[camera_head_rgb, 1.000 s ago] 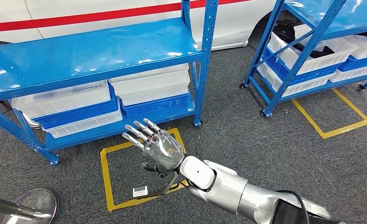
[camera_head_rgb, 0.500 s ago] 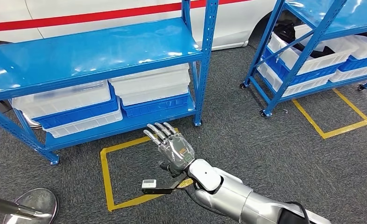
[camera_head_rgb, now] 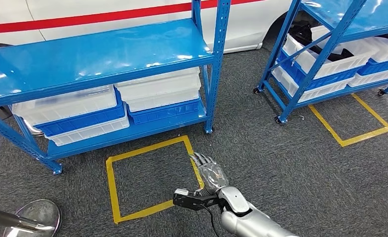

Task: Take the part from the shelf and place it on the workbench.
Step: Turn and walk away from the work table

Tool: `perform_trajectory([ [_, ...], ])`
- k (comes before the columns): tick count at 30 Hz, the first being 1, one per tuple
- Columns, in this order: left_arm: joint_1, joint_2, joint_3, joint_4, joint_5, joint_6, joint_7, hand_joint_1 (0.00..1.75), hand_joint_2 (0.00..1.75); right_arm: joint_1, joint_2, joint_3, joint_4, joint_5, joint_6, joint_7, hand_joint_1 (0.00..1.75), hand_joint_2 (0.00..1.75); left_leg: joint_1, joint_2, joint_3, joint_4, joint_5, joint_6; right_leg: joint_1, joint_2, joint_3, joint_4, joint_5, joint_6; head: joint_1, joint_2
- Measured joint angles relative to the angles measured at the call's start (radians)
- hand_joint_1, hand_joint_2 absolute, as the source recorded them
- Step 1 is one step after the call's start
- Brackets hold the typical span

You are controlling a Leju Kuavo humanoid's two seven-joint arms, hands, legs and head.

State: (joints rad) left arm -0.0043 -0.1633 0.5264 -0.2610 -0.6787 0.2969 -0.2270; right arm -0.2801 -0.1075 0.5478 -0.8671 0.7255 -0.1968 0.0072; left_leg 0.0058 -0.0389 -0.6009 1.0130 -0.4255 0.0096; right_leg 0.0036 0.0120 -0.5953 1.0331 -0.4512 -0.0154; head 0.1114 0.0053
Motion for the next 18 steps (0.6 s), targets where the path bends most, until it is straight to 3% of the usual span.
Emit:
perform_trajectory([
  [13,0.052,0.052,-0.177,-0.039,0.243,-0.104,0.080,0.00,1.75,0.158,0.025,-0.176,0.151,-0.259,0.071,-0.001,0.00,0.00,0.000,0.000,0.000,0.000,-0.002,-0.002,0.000,0.000,0.000,0.000,-0.003,-0.003,0.000,0.000],
  [14,0.056,0.056,-0.191,-0.042,0.261,-0.112,0.086,0.00,1.31,0.170,0.028,-0.191,0.163,-0.279,0.077,-0.001,0.00,0.00,0.000,0.000,0.000,0.000,-0.003,-0.002,0.000,0.000,0.000,0.000,-0.003,-0.003,0.000,0.000],
  [17,0.069,0.068,-0.233,-0.052,0.318,-0.137,0.104,0.00,0.00,0.208,0.035,-0.231,0.201,-0.340,0.094,-0.002,0.00,1.31,0.000,0.000,0.001,0.000,-0.003,-0.002,0.000,0.000,0.000,0.000,-0.004,-0.003,0.000,0.000],
  [18,0.073,0.072,-0.247,-0.055,0.337,-0.145,0.110,0.00,0.00,0.221,0.037,-0.243,0.213,-0.360,0.099,-0.002,0.00,1.75,0.000,0.000,0.001,0.000,-0.004,-0.002,0.000,0.000,0.000,0.000,-0.005,-0.003,0.000,0.000],
])
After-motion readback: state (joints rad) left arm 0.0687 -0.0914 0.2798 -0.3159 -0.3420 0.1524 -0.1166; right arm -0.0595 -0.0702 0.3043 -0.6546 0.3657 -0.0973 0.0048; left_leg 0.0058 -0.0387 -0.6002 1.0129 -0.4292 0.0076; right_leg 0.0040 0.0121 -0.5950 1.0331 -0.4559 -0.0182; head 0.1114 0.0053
